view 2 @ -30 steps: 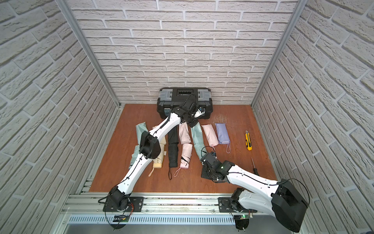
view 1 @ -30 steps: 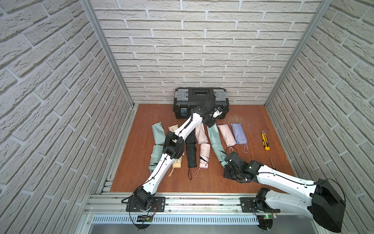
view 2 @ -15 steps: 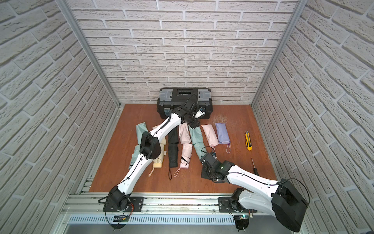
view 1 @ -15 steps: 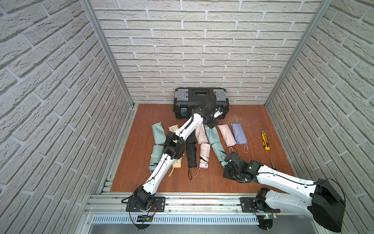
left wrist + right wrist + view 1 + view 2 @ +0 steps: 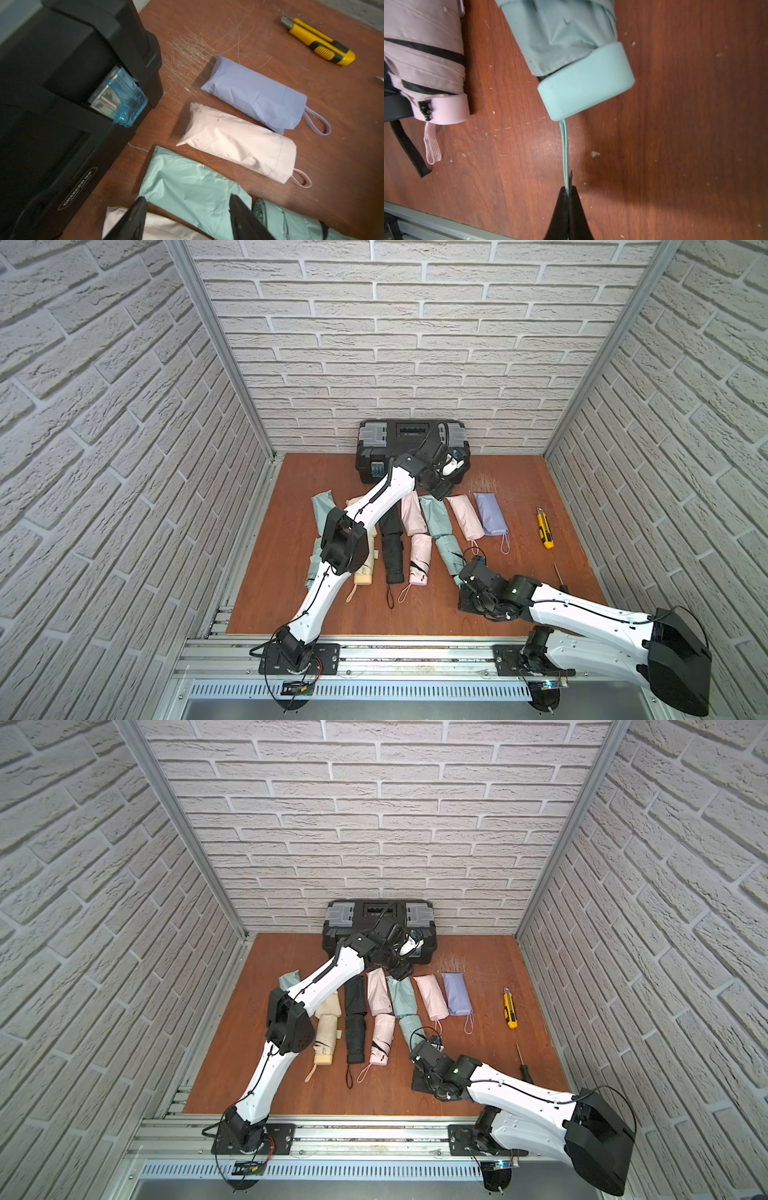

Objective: Take umbrellas out of sleeves
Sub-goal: Take out the umbrella from the umbrella sleeve, then adjust the umbrella at the center of the board.

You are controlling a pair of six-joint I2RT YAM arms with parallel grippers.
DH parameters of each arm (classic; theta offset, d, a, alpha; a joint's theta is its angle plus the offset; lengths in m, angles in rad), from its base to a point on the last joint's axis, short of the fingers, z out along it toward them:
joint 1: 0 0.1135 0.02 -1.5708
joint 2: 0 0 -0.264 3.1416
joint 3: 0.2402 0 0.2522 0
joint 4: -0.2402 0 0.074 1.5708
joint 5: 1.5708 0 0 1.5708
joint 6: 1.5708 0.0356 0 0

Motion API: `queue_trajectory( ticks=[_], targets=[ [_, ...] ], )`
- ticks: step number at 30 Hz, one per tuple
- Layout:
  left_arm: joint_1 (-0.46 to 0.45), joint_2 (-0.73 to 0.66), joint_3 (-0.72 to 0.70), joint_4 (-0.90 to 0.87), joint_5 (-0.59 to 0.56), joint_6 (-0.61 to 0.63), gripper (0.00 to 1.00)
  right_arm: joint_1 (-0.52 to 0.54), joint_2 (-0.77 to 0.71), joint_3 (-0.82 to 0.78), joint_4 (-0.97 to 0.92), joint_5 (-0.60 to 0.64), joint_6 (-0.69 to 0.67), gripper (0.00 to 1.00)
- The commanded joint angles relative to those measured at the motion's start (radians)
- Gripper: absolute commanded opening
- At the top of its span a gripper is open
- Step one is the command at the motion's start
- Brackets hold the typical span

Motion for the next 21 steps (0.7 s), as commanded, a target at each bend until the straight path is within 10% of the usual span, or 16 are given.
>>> queue_trajectory(
  ticks=[1,21],
  targets=[
    [-0.004,-0.029,-0.044,0.027,0.02,-0.025,0.65,0.02,0.011,0.008,0.034,-0.003,-0.001,0.03],
    [0.024,-0.136,-0.204,0.064,0.016,-0.029,0.65,0.063,0.187,0.166,0.082,-0.05,-0.084,0.03]
  ],
)
